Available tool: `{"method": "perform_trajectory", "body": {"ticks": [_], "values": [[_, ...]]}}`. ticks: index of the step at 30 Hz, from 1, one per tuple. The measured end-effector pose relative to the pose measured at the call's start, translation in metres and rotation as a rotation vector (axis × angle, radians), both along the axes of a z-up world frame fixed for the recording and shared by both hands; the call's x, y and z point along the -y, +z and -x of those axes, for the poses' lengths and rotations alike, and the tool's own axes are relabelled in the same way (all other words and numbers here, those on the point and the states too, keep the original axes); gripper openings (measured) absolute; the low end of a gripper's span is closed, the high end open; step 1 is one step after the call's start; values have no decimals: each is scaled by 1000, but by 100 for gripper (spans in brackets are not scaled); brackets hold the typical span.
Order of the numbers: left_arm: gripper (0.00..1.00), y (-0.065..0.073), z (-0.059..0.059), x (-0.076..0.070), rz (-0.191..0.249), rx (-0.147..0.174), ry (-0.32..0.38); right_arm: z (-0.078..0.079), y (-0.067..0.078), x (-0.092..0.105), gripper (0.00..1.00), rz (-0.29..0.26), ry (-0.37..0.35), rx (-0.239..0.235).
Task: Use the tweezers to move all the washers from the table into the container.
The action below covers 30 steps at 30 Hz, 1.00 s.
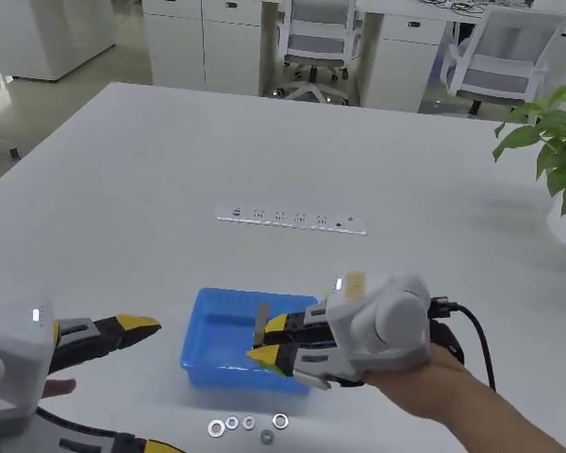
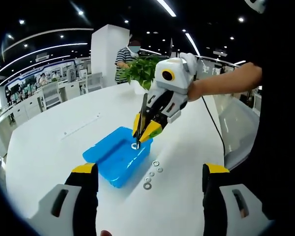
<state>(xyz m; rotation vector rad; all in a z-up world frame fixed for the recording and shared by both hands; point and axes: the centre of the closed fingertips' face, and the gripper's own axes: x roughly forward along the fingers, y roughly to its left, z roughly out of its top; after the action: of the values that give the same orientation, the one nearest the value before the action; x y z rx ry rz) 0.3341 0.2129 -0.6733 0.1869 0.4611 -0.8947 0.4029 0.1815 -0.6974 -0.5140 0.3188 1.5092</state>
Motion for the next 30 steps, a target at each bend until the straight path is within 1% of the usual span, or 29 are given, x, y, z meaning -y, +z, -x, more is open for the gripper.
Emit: {"method": "perform_trajectory", "body": {"ticks": [6, 12, 17, 21, 24, 30], "values": [[99, -2, 0, -2, -3, -3, 14, -12, -6, -2, 10, -2, -11, 5], [99, -4, 0, -5, -8, -11, 19, -21, -11, -6, 10, -11, -15, 8], [99, -4, -2, -7, -10, -13, 21, -28, -19, -7, 10, -10, -23, -8], [99, -5, -5, -8, -11, -16, 22, -32, -28, -6, 10, -1, -24, -13], [99, -6, -8, -8, -9, -18, 20, -35, -33, -6, 10, 10, -22, -3], [99, -5, -14, -7, -7, -18, 17, -40, -42, -7, 10, 14, -21, -17]]}}
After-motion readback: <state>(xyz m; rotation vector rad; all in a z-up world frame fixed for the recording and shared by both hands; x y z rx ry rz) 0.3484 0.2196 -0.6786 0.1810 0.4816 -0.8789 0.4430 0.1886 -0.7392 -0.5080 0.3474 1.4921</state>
